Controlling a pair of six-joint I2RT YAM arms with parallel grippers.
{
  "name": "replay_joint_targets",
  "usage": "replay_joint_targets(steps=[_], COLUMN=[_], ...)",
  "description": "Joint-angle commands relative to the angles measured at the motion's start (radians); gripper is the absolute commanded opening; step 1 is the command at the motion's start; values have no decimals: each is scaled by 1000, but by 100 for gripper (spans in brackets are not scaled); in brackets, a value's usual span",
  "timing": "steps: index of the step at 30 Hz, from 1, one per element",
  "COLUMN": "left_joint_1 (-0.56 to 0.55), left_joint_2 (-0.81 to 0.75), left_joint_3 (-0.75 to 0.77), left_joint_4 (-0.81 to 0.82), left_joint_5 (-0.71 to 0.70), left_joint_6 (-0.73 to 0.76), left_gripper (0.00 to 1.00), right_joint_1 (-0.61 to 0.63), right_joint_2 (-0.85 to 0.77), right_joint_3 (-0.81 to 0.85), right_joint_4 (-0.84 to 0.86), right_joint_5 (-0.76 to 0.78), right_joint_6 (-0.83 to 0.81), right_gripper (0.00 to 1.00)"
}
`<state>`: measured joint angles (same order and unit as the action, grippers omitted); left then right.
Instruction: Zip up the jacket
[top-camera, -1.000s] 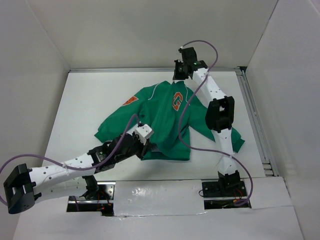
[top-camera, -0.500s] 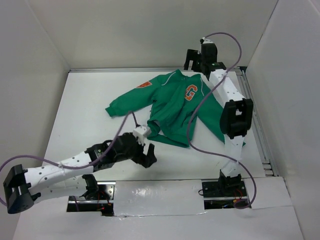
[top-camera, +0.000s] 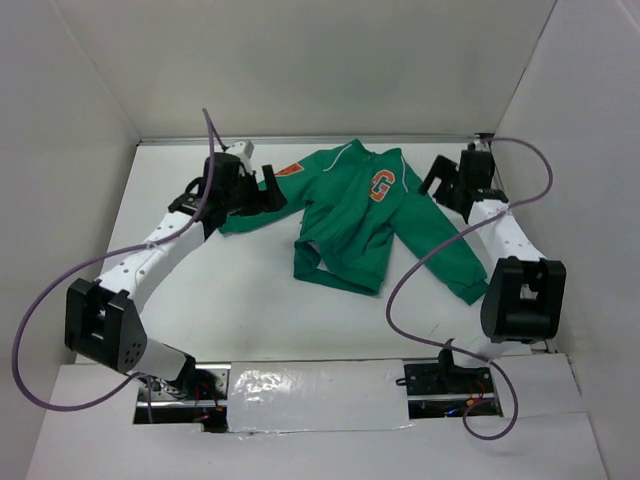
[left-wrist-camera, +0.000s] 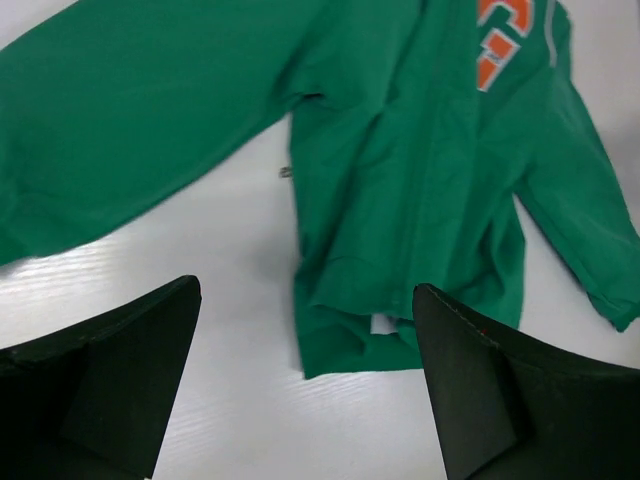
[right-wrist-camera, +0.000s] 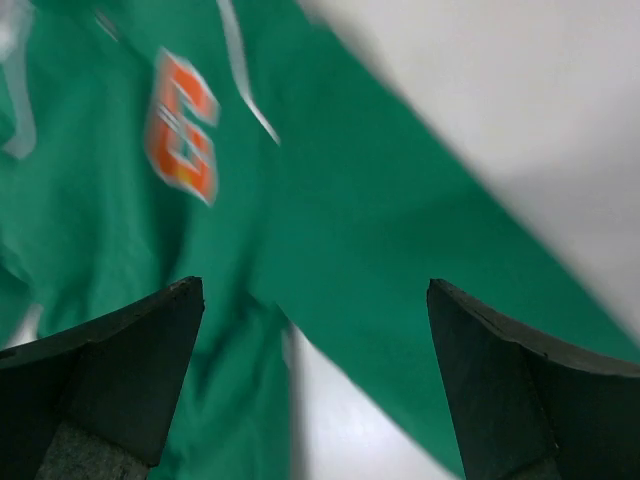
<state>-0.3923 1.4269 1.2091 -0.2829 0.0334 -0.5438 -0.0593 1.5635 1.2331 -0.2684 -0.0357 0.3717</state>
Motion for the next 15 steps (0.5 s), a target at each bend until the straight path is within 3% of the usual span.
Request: replay_joint_targets(steps=[1, 3, 7, 15], left_joint_1=[125, 189, 222, 210], left_joint_2=[-52, -124, -221, -373], left_joint_3=[-1, -75, -149, -255], left_joint_4=[-20, 45, 47, -4], left_joint_5=[120, 212, 195, 299], left_joint_6=[27, 28, 5, -27], left_gripper=[99, 99, 99, 99], right_joint_1=[-19, -23, -22, -19], right_joint_2=[-184, -308, -500, -804], right_joint_3=[-148, -251, -395, -471], right_joint_4=[49, 64, 67, -60], right_joint_5=[-17, 16, 23, 117], right_joint_6=[71, 93, 118, 95], right_gripper=[100, 100, 100, 100])
